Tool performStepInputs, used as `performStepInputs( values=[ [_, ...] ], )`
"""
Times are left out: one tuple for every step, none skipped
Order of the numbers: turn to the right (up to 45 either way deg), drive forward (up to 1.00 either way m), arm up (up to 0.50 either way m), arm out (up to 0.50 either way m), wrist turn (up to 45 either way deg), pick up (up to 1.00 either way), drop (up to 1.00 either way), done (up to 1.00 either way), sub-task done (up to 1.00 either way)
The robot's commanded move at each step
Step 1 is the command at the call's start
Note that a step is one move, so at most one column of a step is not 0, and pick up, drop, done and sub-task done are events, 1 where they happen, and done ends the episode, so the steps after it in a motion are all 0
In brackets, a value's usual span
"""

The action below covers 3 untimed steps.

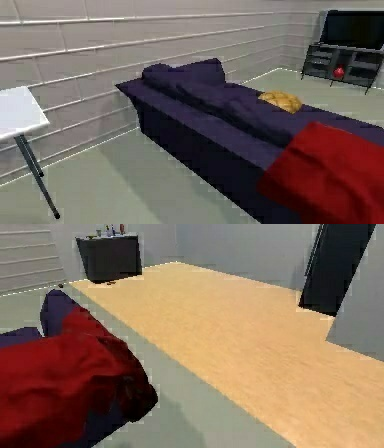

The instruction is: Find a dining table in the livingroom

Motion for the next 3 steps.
performStepInputs(
  values=[
    [-45.0, 0.0, 0.0, 0.0, 0.0, 0.0, 0.0, 0.0, 0.0],
    [-3.0, 0.0, 0.0, 0.0, 0.0, 0.0, 0.0, 0.0, 0.0],
    [0.0, 0.5, 0.0, 0.0, 0.0, 0.0, 0.0, 0.0, 0.0]
  ],
)
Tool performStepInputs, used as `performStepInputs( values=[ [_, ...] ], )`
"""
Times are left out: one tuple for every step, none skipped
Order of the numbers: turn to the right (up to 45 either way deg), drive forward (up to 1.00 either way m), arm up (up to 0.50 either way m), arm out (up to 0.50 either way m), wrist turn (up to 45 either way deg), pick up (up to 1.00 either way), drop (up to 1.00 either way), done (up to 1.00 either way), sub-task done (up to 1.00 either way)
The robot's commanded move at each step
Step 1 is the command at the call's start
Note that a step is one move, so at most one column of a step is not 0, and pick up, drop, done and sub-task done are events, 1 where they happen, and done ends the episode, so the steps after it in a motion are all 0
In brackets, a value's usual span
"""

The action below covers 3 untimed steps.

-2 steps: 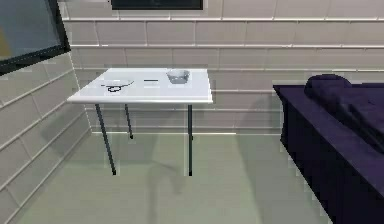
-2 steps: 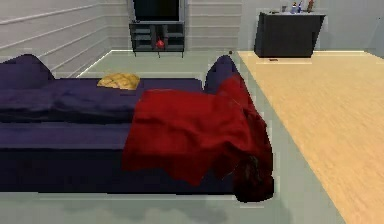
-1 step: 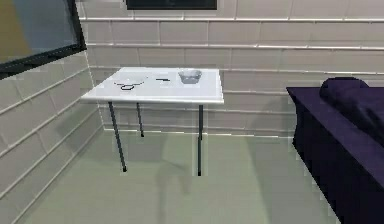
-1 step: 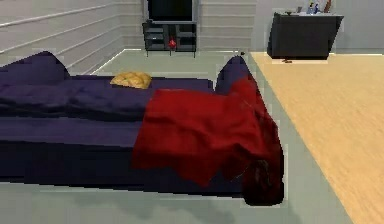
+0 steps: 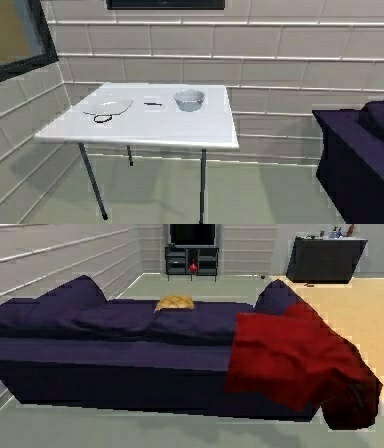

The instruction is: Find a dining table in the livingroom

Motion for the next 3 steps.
performStepInputs(
  values=[
    [-45.0, 0.0, 0.0, 0.0, 0.0, 0.0, 0.0, 0.0, 0.0],
    [-15.0, 0.0, 0.0, 0.0, 0.0, 0.0, 0.0, 0.0, 0.0],
    [0.0, 0.8, 0.0, 0.0, 0.0, 0.0, 0.0, 0.0, 0.0]
  ],
)
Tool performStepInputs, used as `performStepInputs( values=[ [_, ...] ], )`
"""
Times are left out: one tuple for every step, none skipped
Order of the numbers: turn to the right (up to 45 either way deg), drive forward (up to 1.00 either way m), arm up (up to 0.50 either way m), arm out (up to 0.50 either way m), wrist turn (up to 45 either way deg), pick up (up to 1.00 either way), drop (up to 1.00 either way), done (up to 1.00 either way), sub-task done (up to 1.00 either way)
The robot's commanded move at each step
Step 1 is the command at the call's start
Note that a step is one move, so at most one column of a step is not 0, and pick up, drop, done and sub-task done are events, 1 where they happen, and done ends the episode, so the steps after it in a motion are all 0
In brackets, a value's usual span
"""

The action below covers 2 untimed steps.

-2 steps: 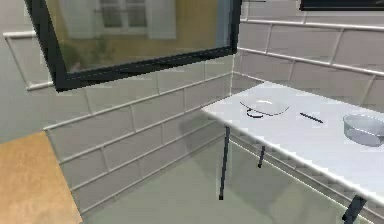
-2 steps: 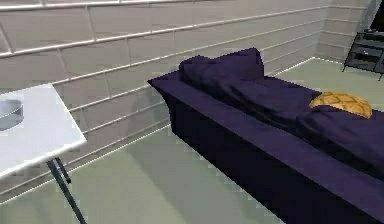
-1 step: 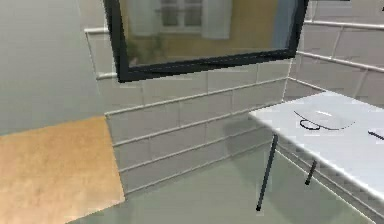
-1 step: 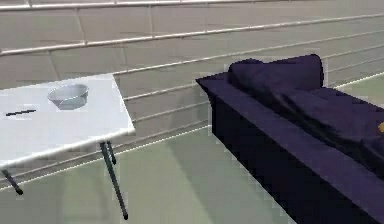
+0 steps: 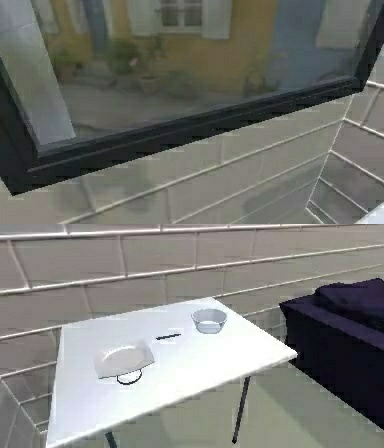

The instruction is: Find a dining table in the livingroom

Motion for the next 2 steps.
performStepInputs(
  values=[
    [45.0, 0.0, 0.0, 0.0, 0.0, 0.0, 0.0, 0.0, 0.0],
    [39.0, 0.0, 0.0, 0.0, 0.0, 0.0, 0.0, 0.0, 0.0]
  ],
)
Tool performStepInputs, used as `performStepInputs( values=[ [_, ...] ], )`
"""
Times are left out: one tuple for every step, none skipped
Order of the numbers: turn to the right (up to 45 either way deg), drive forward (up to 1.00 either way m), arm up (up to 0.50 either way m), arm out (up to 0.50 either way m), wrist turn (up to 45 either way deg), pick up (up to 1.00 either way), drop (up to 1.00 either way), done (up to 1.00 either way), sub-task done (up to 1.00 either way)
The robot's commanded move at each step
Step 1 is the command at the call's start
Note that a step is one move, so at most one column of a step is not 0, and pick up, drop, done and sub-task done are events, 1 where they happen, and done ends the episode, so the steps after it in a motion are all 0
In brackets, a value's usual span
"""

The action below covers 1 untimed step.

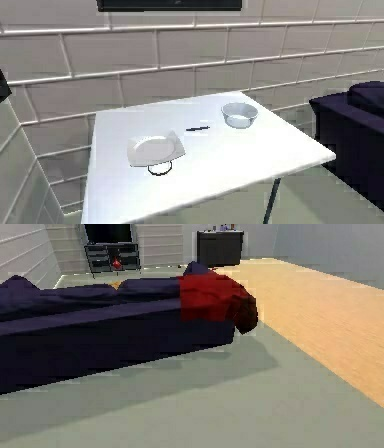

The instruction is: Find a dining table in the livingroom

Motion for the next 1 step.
performStepInputs(
  values=[
    [0.0, 0.0, 0.0, 0.0, 0.0, 0.0, 0.0, 1.0, 0.0]
  ],
)
